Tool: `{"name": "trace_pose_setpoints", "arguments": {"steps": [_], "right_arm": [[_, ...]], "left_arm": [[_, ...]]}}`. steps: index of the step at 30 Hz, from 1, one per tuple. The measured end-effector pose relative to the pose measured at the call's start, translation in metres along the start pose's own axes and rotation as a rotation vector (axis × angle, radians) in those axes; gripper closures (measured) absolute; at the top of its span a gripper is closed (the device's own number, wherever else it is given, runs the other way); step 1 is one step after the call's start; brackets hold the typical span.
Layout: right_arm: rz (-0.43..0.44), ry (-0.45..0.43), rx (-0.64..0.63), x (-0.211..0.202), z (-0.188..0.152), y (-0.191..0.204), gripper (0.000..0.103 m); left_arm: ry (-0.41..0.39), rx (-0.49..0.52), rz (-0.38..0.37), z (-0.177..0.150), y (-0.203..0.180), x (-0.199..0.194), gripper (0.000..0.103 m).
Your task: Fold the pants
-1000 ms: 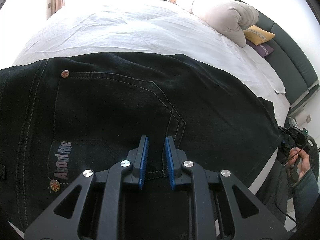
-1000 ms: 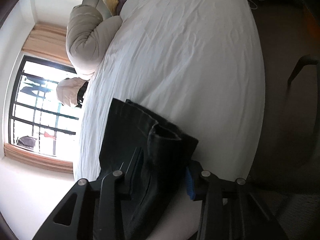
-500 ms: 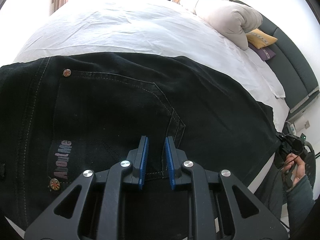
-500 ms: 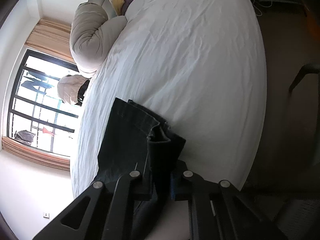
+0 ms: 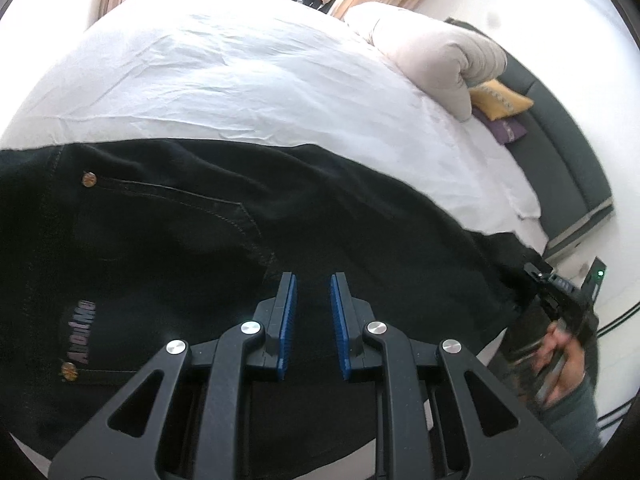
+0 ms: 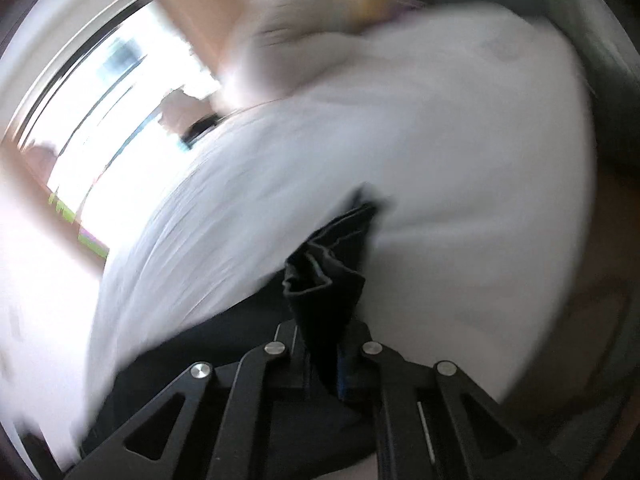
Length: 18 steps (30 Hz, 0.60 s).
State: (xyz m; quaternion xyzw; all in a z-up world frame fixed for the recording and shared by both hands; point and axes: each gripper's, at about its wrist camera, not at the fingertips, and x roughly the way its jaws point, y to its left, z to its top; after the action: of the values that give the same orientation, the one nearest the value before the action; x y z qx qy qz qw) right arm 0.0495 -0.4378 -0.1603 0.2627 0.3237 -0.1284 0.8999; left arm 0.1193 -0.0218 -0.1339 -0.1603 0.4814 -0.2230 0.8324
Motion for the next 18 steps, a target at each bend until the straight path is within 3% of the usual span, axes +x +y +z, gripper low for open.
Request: {"name": "trace_pose_setpoints", "arguments": {"steps": [2,5,9,12,13,14,16,18], "right_arm": [[0.04,0.034,-0.305,-0.001,-0.024,0.07,0.093],[0.095,0.086,-0.596,0.0,-0.075,0.135,0.094],[0.088,0.133,-0.745,0.012,-0.116,0.164,0.094],[0.089,0.129,-0.761,0.012,-0.12,0.168,0.094],[0.083,0.12,-0.766,0.011,-0.119,0.169,0.094],[0.079,0.113,-0.771,0.01,-0.119,0.17,0.094],[0.07,0.095,-0.782,0.007,-0.121,0.171,0.094],[0.066,0.085,-0.798,0.004,-0.124,0.175,0.094]], "left_arm": [[0.005,-0.03,-0.037,0.003,0.0,0.001,0.086],[0.019,-0.09,-0.118,0.008,0.001,0.006,0.086],[0.08,-0.146,-0.215,0.013,-0.006,0.02,0.086],[0.112,-0.161,-0.253,0.016,-0.017,0.033,0.086],[0.141,-0.183,-0.265,0.017,-0.022,0.042,0.081],[0.157,-0.198,-0.271,0.018,-0.024,0.048,0.058],[0.173,-0.25,-0.305,0.019,-0.033,0.061,0.027],[0.189,-0.247,-0.341,0.023,-0.045,0.071,0.027]]}}
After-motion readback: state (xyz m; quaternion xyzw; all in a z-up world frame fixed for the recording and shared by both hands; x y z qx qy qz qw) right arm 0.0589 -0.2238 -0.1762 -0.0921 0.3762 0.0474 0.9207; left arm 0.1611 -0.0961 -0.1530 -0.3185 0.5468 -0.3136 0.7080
